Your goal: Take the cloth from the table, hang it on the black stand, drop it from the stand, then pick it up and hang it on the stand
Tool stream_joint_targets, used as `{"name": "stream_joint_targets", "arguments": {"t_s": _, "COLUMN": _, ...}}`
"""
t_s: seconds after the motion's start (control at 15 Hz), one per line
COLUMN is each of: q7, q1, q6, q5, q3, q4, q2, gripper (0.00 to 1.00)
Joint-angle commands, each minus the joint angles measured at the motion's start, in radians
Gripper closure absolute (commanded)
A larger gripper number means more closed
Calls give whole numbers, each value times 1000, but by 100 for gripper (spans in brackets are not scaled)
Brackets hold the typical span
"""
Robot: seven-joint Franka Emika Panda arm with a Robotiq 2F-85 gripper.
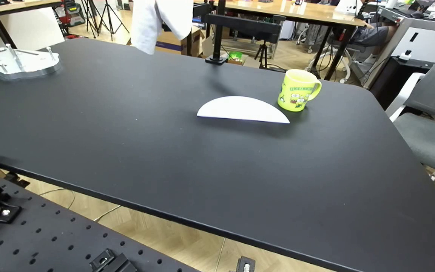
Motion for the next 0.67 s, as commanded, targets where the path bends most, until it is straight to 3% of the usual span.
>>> {"name": "stream_joint_targets", "arguments": {"t_s": 0.0, "q7": 4, "q1": -18, "q6": 66, "q5": -17, "q3": 5, "q4": 61, "q2": 122, "gripper": 99}}
{"name": "stream_joint_targets", "arguments": {"t_s": 0.33, "q7": 14, "q1": -5, "q6": 167, "q5": -42, "q3": 2, "q4": 165, "q2": 269, "gripper": 99}}
{"name": "stream_joint_targets", "arguments": {"t_s": 0.6, "q7": 9, "q1": 19, "q6": 184, "q5": -49, "q3": -21, "q4": 236, "q2": 328, "gripper": 99}}
